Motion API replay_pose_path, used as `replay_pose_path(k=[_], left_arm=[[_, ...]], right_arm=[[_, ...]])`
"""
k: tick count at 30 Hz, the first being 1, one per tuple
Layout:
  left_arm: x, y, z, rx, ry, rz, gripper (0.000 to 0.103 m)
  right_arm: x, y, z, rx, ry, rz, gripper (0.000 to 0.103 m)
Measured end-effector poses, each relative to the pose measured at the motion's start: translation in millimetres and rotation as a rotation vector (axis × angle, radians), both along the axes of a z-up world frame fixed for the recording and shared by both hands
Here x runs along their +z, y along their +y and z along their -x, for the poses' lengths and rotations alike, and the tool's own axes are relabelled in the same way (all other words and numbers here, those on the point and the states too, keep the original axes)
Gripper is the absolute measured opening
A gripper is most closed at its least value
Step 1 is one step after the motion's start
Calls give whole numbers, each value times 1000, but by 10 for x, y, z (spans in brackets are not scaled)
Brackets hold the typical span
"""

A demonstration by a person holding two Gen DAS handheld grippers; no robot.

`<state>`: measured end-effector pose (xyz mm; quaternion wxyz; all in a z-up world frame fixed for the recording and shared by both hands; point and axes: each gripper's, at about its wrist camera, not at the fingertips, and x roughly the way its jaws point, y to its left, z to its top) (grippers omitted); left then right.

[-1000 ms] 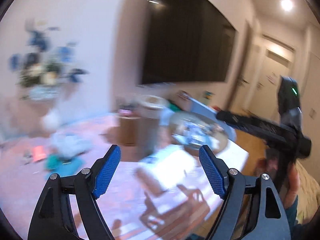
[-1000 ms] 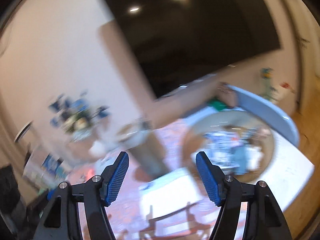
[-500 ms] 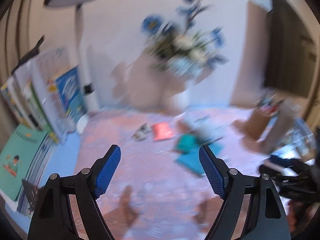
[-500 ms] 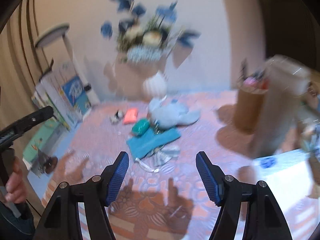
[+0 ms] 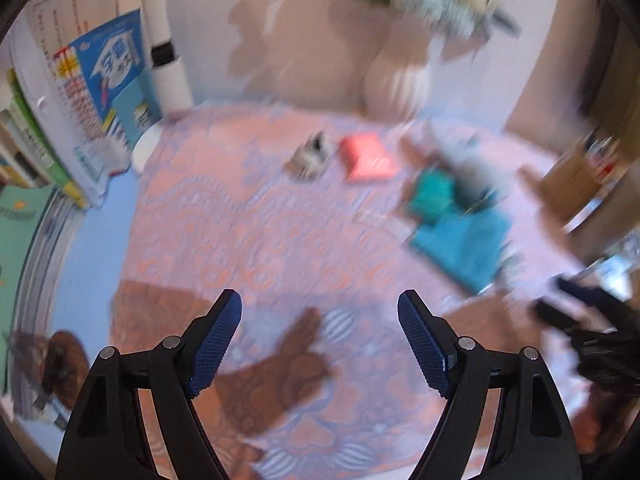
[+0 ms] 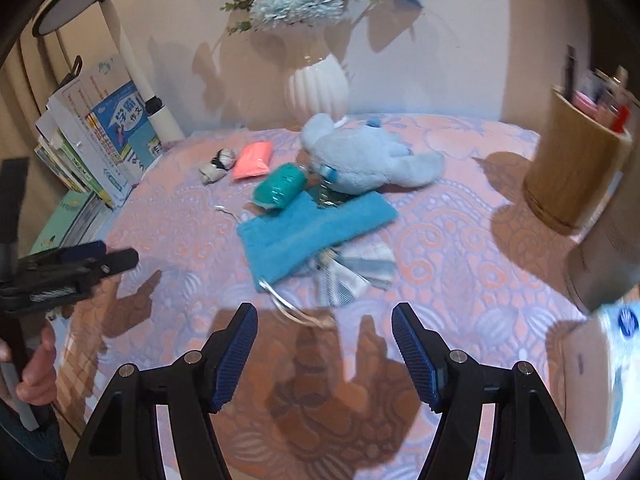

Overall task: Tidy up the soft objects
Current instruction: 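Return both tools to the remaining soft items, then grasp the pink clay pack with the left tool while the right tool grasps the green clay pack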

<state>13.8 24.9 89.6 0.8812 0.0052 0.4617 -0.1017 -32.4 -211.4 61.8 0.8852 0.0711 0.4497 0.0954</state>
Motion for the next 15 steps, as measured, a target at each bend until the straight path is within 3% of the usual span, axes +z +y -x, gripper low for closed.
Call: replay_pose_path(k=[5, 7, 9, 12, 15], left_arm=[[352, -55, -272, -5, -141, 28, 79], [338, -127, -494, -48, -151, 96, 79], [249, -243, -731, -71, -169, 105, 79], [4, -416, -1091, -105, -131, 130, 79], [-257, -480, -1352, -98, -63, 182, 71]], right_arm=[[158, 231, -363, 36, 7, -42, 68], [168, 343, -505, 40, -7, -24, 68], [146, 430, -633, 52, -2, -32, 64], [49, 514, -827, 82, 19, -76, 62], [-92, 551, -1028, 69, 36, -46, 62]])
